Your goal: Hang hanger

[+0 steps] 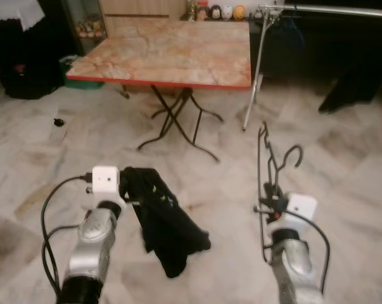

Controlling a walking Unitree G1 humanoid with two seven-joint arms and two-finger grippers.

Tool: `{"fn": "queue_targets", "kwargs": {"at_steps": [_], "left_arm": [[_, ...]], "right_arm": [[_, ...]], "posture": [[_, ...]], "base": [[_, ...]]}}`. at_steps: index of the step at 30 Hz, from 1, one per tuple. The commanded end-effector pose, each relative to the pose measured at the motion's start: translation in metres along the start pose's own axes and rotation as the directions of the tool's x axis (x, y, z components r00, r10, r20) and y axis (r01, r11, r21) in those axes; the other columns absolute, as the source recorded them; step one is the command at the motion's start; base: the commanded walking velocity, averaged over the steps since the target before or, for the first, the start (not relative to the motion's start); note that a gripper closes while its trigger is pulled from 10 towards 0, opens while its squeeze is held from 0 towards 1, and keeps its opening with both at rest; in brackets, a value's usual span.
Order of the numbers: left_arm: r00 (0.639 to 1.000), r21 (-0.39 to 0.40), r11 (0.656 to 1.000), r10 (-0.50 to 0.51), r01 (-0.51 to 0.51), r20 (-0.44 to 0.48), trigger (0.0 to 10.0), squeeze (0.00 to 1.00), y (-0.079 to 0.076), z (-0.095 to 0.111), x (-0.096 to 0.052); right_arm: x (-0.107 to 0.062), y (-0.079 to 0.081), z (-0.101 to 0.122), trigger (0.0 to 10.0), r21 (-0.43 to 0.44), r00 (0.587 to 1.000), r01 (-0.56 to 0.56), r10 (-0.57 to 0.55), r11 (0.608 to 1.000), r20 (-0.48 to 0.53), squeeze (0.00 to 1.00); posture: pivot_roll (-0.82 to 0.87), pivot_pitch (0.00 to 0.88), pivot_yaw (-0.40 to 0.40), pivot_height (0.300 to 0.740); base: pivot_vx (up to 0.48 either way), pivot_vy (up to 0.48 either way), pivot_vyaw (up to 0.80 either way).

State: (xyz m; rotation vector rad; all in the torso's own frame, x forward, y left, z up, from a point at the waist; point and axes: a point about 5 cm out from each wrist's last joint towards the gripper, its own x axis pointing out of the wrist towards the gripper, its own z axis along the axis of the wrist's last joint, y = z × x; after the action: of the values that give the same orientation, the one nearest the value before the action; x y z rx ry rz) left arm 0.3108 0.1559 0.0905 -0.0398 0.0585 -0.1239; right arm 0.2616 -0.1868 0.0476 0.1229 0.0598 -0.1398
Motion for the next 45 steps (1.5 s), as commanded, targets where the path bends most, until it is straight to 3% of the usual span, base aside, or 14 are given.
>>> {"fn": "queue_targets", "kwargs": {"at_steps": [1,13,20,33,37,38,40,45], "left_arm": [[0.999,0.021,1.0,0.013,-0.014,0.038,10.0,0.0,0.008,0.01,0.002],[0.999,0.022,1.0,0.018,-0.019,0.045,10.0,0.0,0.008,0.012,0.003],[0.999,0.024,1.0,0.017,-0.018,0.043,10.0,0.0,0.007,0.012,0.003],[0.997,0.036,0.999,0.035,-0.037,0.064,10.0,0.0,0.009,0.014,0.002],[0.997,0.033,0.999,0.032,-0.034,0.064,10.0,0.0,0.008,0.014,0.002],[0.997,0.033,0.999,0.032,-0.034,0.064,10.0,0.0,0.008,0.014,0.002],[0.998,0.032,0.999,0.03,-0.032,0.062,10.0,0.0,0.008,0.014,0.002],[0.998,0.029,0.999,0.03,-0.032,0.058,10.0,0.0,0.007,0.013,0.002]], "right_arm": [[0.002,0.006,0.004,10.0,0.012,1.0,-0.013,0.013,1.0,0.024,0.0],[0.004,0.003,0.003,10.0,-0.001,1.0,-0.015,0.015,1.0,0.019,0.0],[0.005,0.0,-0.002,10.0,-0.038,1.0,-0.012,0.011,0.999,-0.009,0.0],[0.002,-0.011,-0.039,10.0,-0.089,0.98,-0.021,0.003,0.996,-0.199,0.0],[-0.01,-0.015,-0.068,10.0,-0.11,0.93,-0.027,-0.015,0.994,-0.366,0.0],[-0.01,-0.015,-0.068,10.0,-0.11,0.93,-0.027,-0.015,0.994,-0.366,0.0],[-0.021,-0.021,-0.086,10.0,-0.172,0.87,-0.056,-0.037,0.984,-0.492,0.0],[-0.045,-0.024,-0.112,10.0,-0.199,0.761,-0.166,-0.003,0.966,-0.649,0.0]], "posture": [[-0.01,0.0,0.023,0.74],[0.0,0.0,0.016,0.74],[0.01,0.0,0.014,0.74],[0.01,0.0,0.009,0.74],[0.01,0.0,0.011,0.74],[0.01,0.0,0.011,0.74],[0.01,0.0,0.009,0.74],[0.01,0.0,0.007,0.74]], "base": [[0.0,0.461,-0.71],[0.0,0.458,-0.68],[0.0,0.457,-0.14],[0.0,0.033,0.0],[0.0,0.0,0.0],[0.0,0.0,0.0],[0.0,0.0,0.0],[0.0,0.0,0.0]]}}
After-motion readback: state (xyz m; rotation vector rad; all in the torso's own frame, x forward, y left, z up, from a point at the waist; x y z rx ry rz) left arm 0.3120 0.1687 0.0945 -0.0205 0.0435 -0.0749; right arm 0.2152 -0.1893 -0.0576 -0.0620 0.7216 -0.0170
